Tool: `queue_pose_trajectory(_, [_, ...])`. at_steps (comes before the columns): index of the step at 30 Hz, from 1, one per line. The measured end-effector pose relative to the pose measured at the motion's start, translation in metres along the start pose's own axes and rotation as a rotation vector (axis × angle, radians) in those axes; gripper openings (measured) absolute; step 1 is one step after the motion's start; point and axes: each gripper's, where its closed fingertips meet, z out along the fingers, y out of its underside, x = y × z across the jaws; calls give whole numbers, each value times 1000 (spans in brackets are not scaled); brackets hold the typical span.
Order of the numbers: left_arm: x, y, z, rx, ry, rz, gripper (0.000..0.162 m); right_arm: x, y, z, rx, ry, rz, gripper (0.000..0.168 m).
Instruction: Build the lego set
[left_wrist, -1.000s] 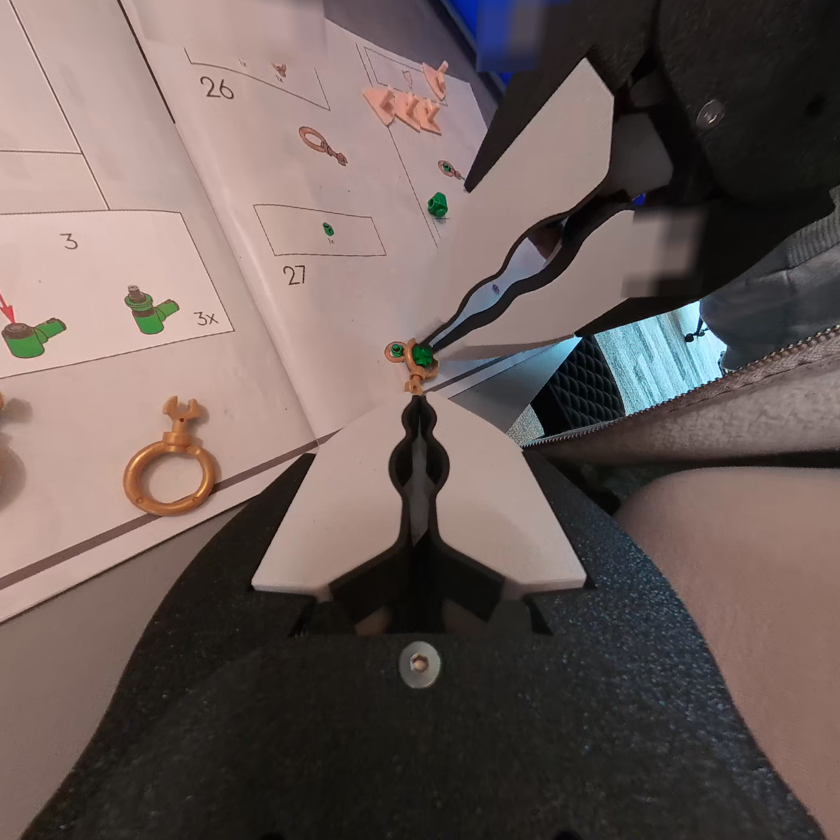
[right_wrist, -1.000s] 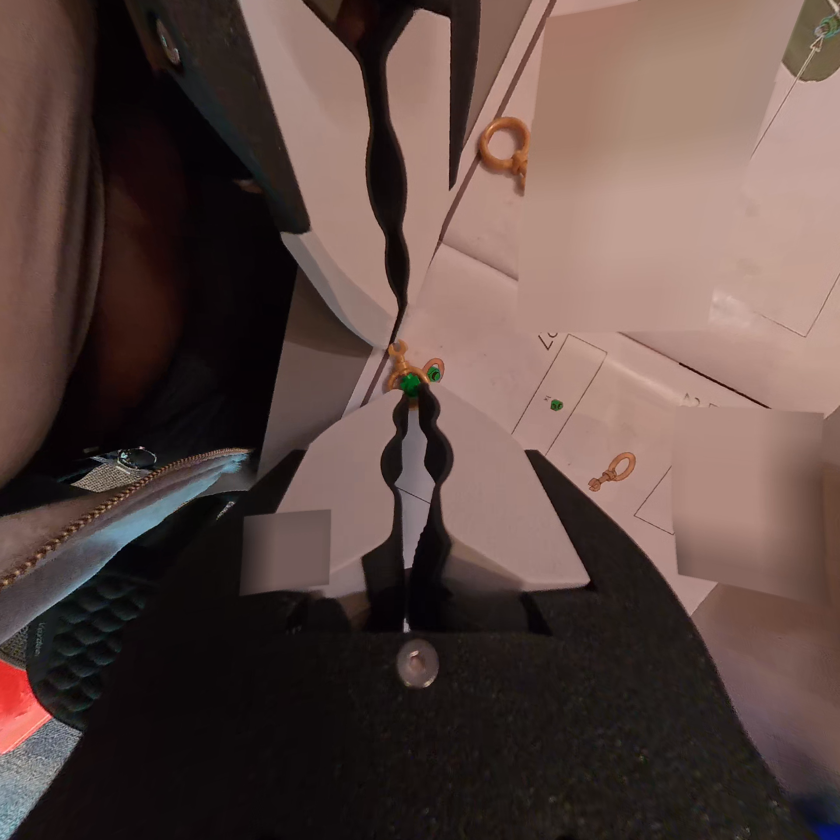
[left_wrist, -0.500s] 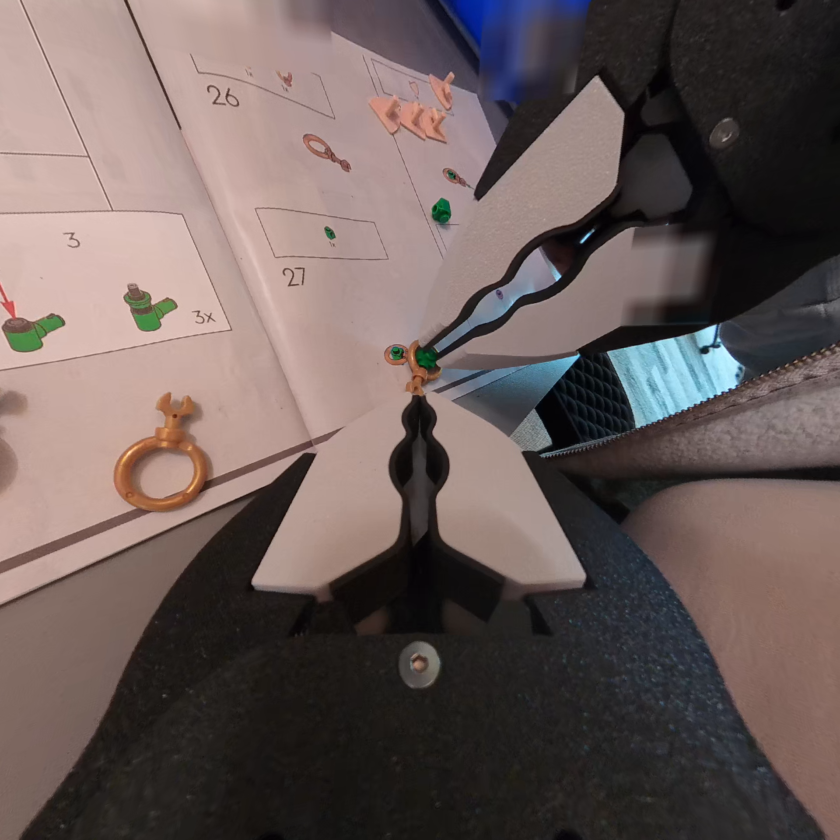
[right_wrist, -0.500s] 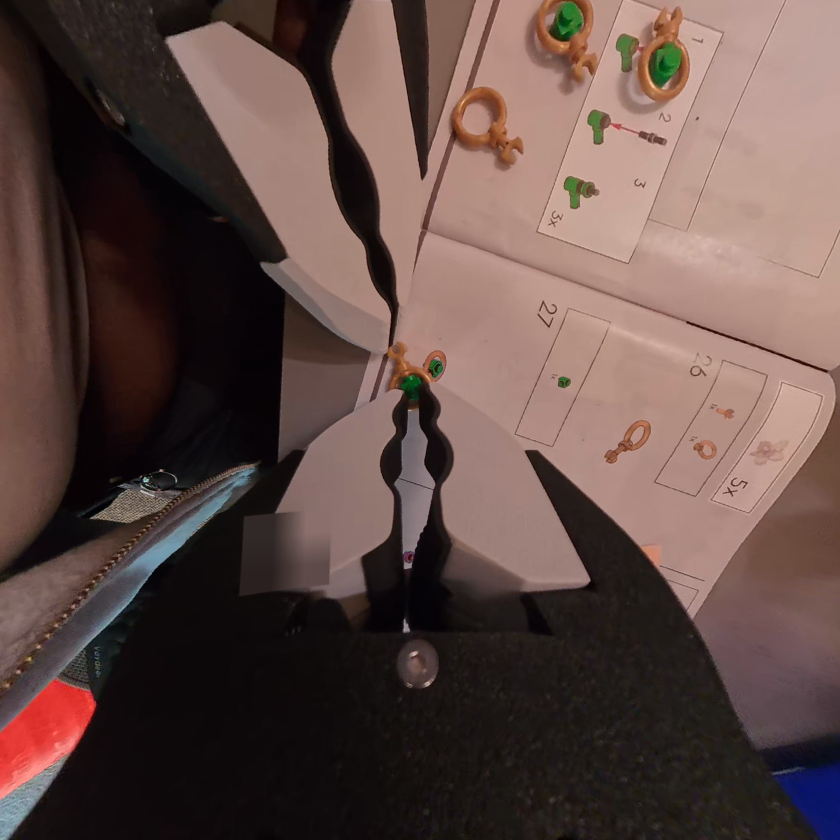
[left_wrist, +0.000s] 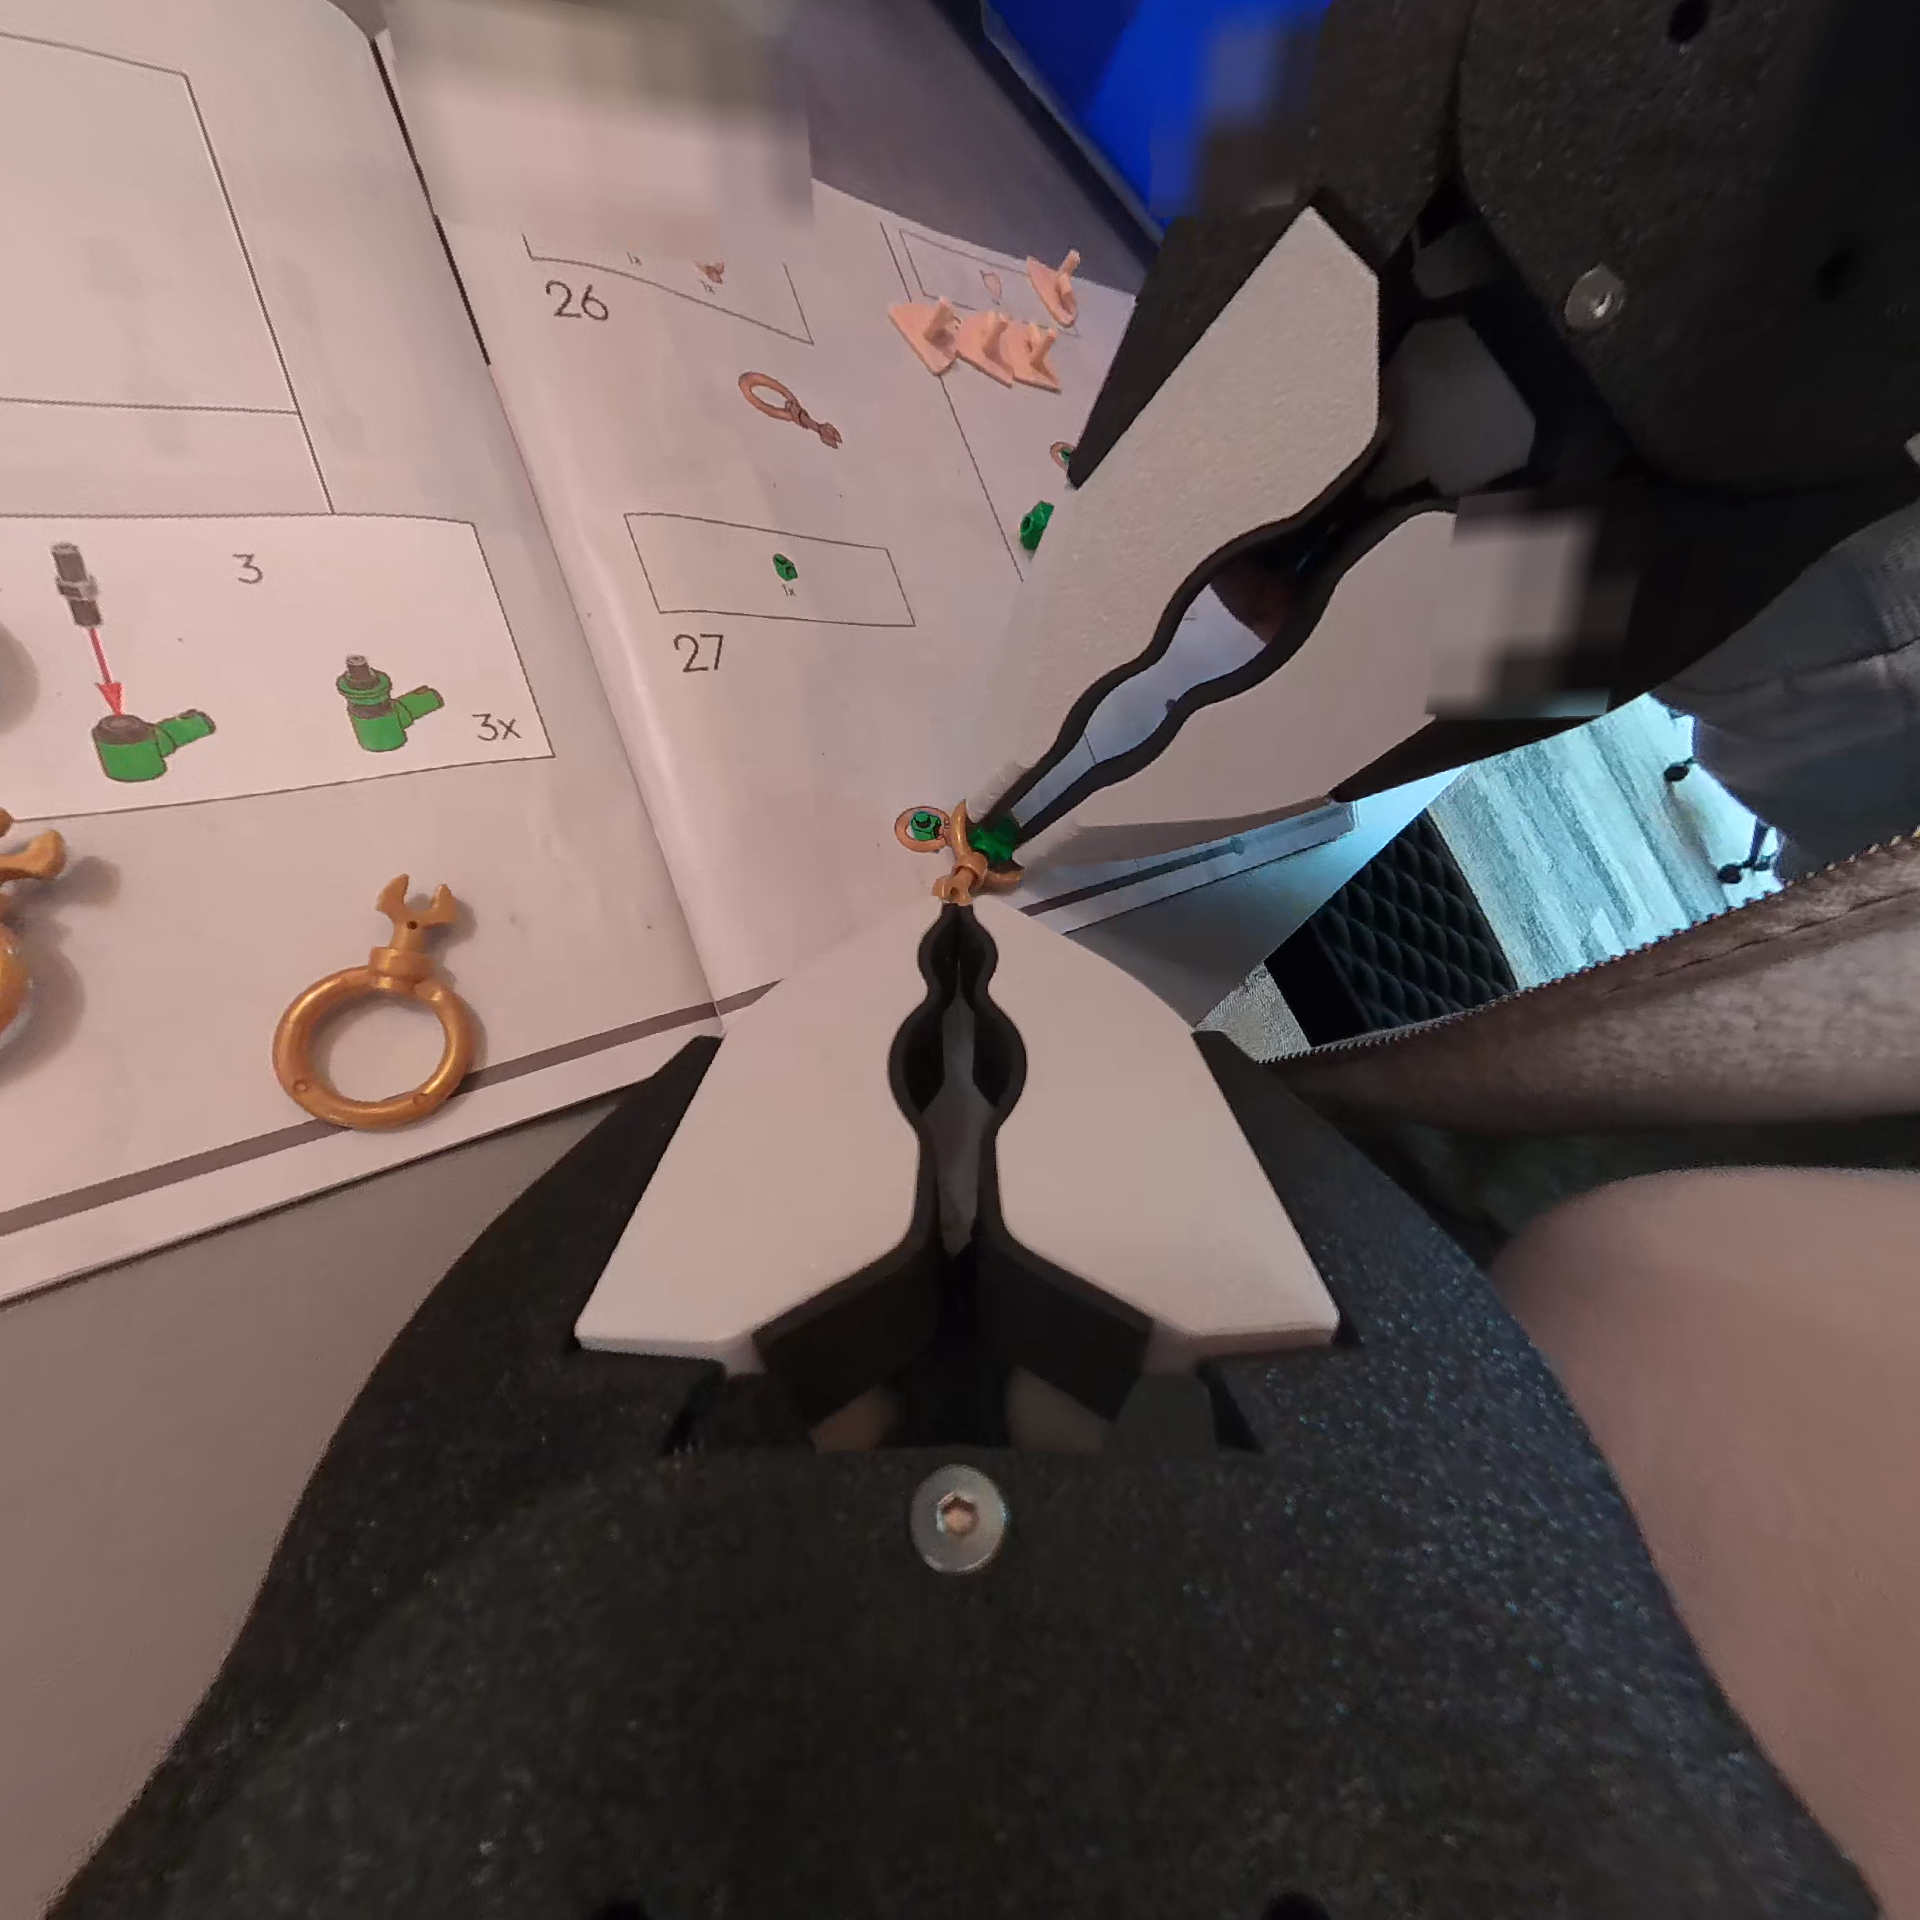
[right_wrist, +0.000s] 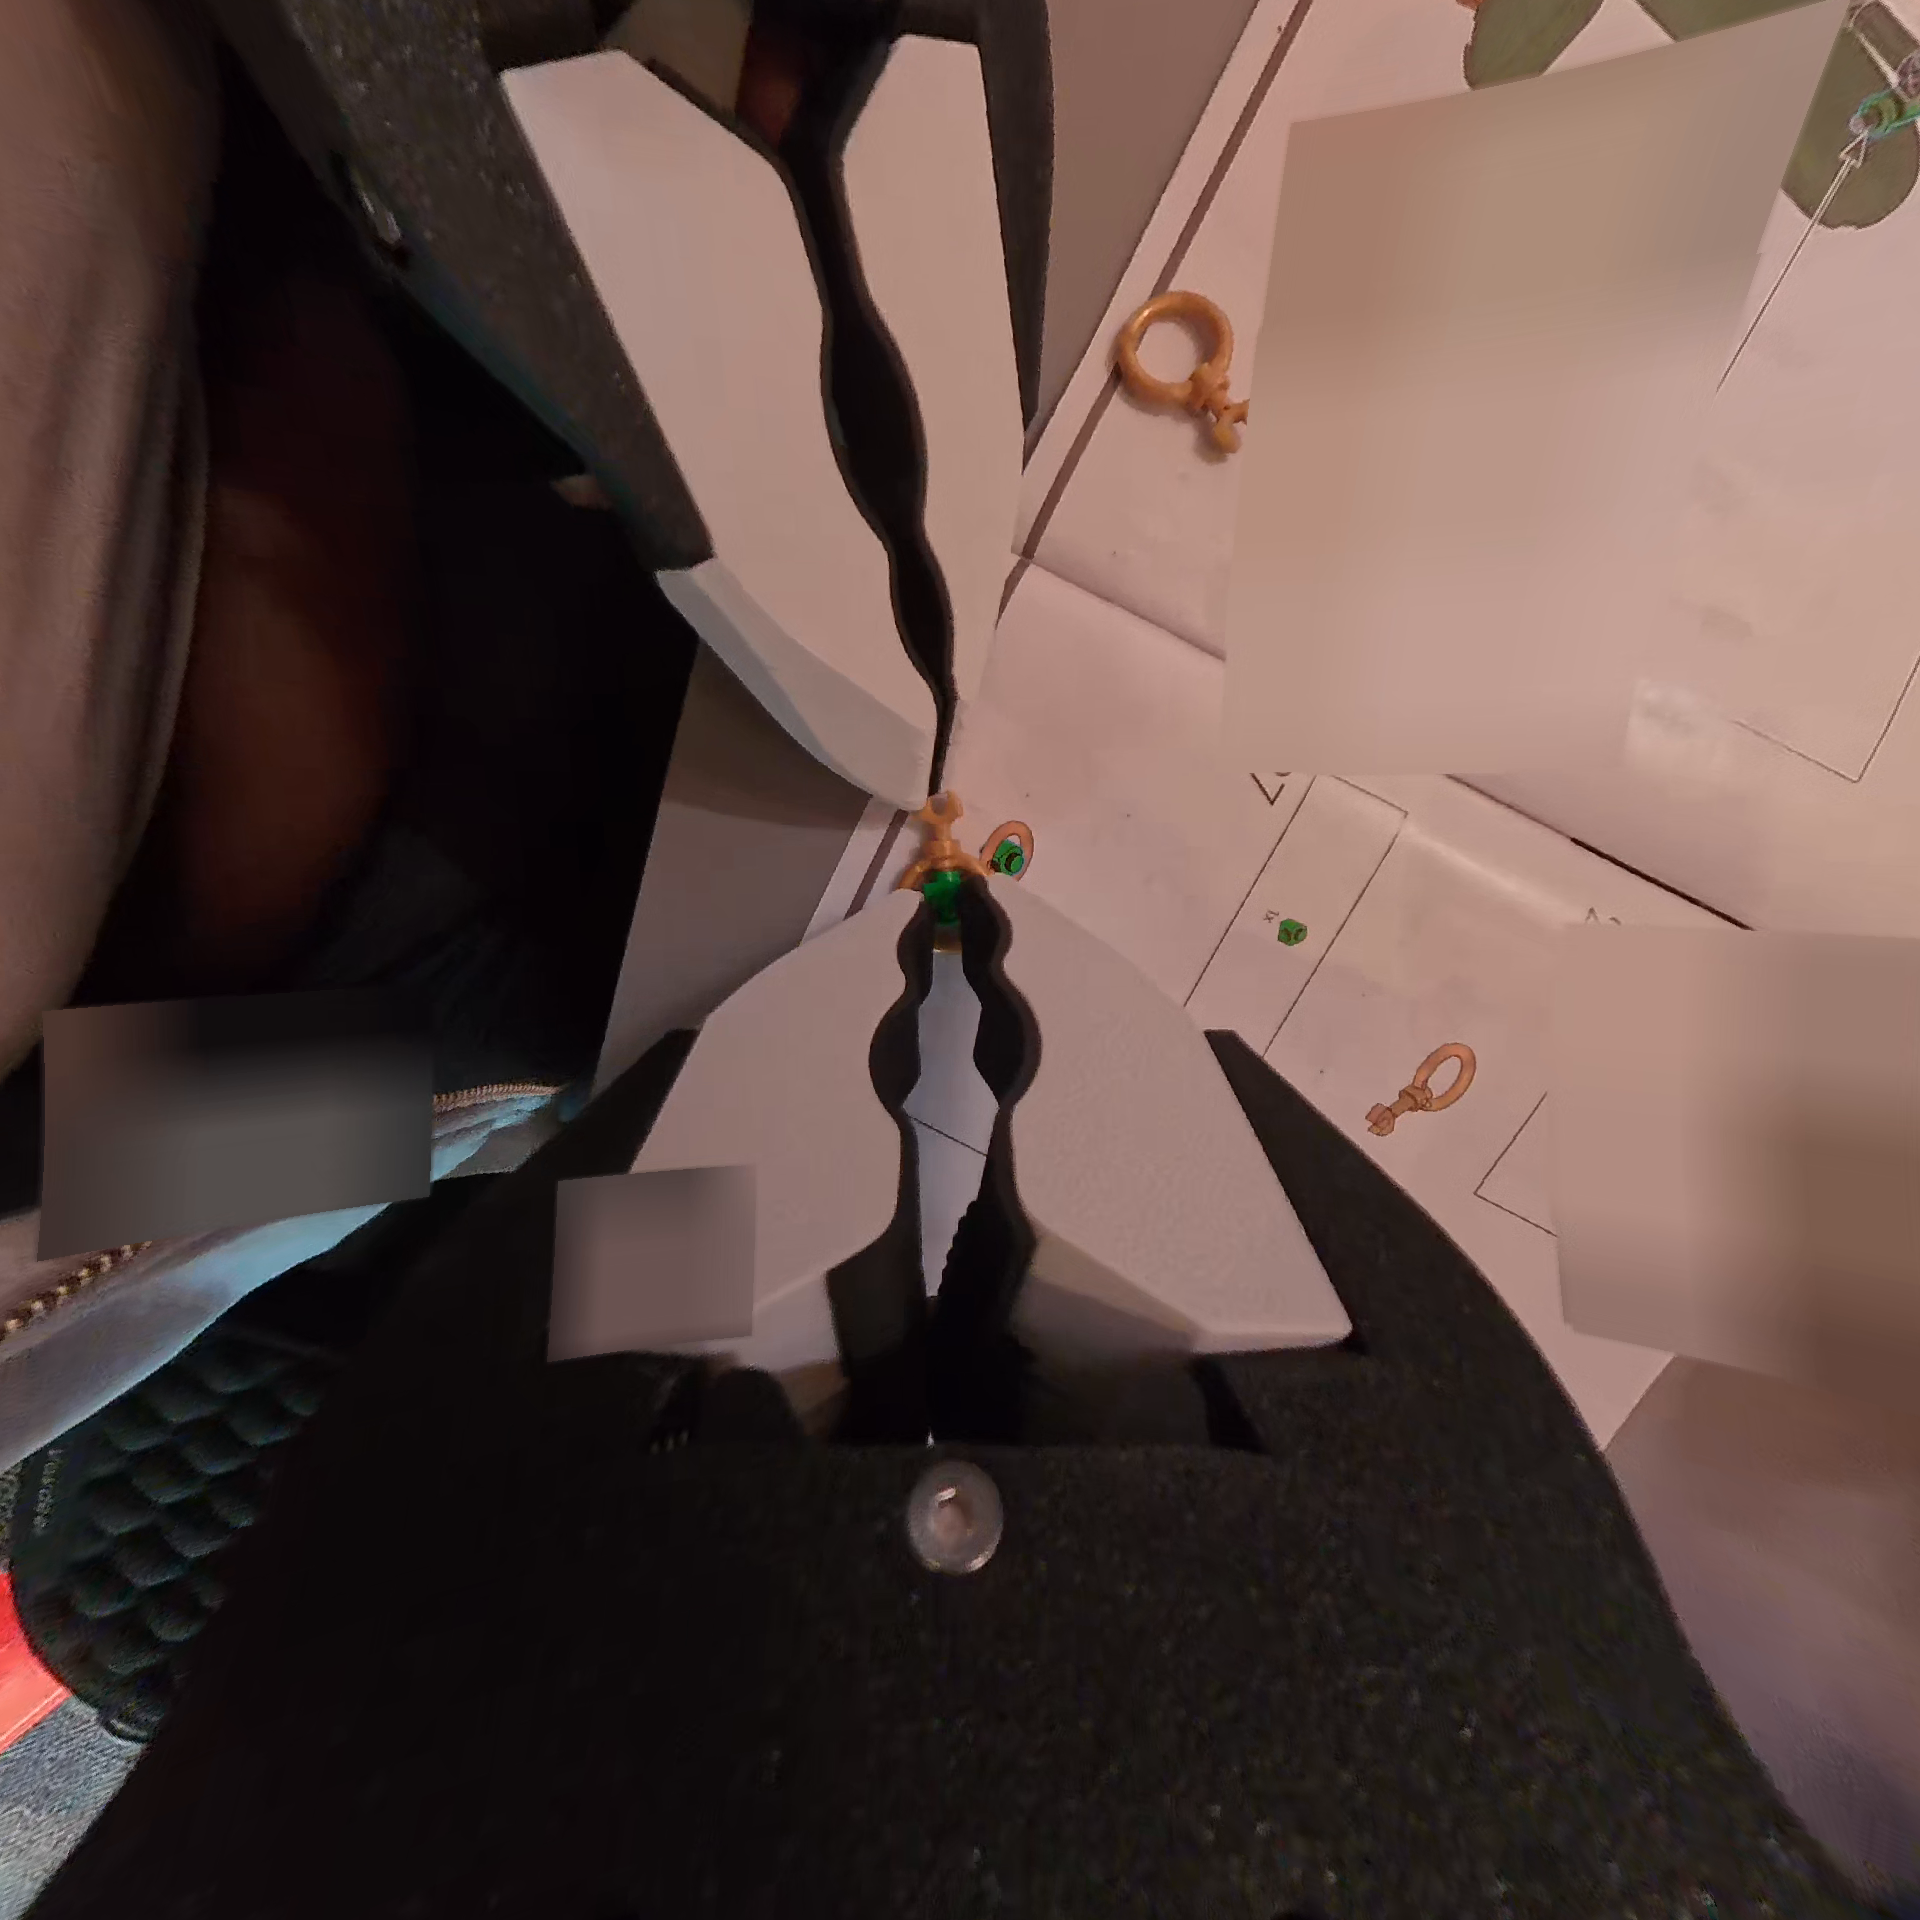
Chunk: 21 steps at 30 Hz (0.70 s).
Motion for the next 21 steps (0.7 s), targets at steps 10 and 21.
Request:
queue_pose_trajectory(10, [38, 11, 15, -82, 250, -123, 0, -4, -14, 8, 15, 2, 16, 1])
queue_pose_trajectory(21, [4, -6, -1, -3, 95, -57, 0, 13, 4, -23, 85, 94, 100, 10])
